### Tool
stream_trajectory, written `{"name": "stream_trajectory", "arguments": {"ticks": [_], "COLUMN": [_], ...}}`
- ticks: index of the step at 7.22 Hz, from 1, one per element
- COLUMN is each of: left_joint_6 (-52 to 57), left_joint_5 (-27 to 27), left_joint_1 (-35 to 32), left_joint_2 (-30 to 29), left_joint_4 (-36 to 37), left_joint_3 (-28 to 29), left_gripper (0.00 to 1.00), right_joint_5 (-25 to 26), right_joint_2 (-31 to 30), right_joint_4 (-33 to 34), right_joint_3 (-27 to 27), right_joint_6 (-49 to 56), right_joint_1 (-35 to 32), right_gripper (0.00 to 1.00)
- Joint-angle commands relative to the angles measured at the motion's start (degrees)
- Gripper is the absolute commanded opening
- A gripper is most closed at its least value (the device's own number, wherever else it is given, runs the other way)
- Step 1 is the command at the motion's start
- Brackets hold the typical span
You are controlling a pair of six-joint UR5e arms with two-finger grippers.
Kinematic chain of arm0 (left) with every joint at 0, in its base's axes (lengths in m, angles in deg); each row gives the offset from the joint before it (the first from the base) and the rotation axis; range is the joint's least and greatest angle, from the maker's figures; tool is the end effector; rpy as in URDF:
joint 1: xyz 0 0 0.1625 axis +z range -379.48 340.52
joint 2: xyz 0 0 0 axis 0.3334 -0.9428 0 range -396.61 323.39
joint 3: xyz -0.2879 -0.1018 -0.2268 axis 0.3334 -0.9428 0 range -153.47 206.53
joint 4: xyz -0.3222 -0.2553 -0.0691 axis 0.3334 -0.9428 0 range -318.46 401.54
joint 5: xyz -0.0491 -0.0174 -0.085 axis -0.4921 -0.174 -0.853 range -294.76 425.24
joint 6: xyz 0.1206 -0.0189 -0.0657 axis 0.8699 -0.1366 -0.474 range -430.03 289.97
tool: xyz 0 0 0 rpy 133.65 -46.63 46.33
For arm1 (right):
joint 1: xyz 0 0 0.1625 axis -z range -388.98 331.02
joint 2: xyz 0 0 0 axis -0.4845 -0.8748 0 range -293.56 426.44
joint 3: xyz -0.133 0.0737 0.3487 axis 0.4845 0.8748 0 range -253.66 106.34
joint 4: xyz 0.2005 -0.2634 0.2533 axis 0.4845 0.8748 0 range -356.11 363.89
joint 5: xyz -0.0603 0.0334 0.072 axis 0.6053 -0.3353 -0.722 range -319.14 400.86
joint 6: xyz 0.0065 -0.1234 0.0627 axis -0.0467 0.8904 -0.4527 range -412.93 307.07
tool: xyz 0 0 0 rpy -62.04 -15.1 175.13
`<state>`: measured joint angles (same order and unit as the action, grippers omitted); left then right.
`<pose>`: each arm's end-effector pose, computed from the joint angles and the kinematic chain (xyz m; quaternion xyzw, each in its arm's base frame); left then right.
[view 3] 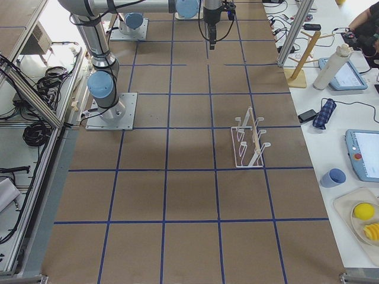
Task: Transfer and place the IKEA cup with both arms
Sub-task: 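Lower the cup onto the white tray beside the yellow cup with the left gripper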
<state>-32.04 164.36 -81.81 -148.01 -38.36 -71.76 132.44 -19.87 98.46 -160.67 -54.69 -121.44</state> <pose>0.1474 -0.5211 0.1585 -0.1018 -0.9771 -0.1850 0.0261 0.1520 -0.5221 0.4059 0.0055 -0.9993 0.0343 0.0125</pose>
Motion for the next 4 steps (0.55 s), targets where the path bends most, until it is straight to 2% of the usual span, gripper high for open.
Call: {"name": "stream_trajectory", "arguments": {"ticks": [1,2,3,4], "left_joint_6": [-0.01,-0.10,-0.10,-0.10], "left_joint_5": [-0.24,-0.33,-0.50,-0.68], "left_joint_1": [0.02,0.02,-0.07,-0.07], "left_joint_2": [-0.30,-0.13,0.22,1.44], "left_joint_4": [-0.61,-0.61,-0.70,-1.83], "left_joint_3": [-0.06,-0.40,-0.41,0.20], "left_gripper": [0.46,0.74,0.85,0.89], "right_joint_5": [0.00,0.00,0.00,0.00], "right_joint_2": [0.00,0.00,0.00,0.00], "right_joint_4": [0.00,0.00,0.00,0.08], "right_joint_3": [0.00,0.00,0.00,0.00], "right_joint_6": [0.01,0.01,0.01,0.01], "right_joint_1": [0.00,0.00,0.00,0.00], "right_gripper": [1.00,1.00,1.00,1.00]}}
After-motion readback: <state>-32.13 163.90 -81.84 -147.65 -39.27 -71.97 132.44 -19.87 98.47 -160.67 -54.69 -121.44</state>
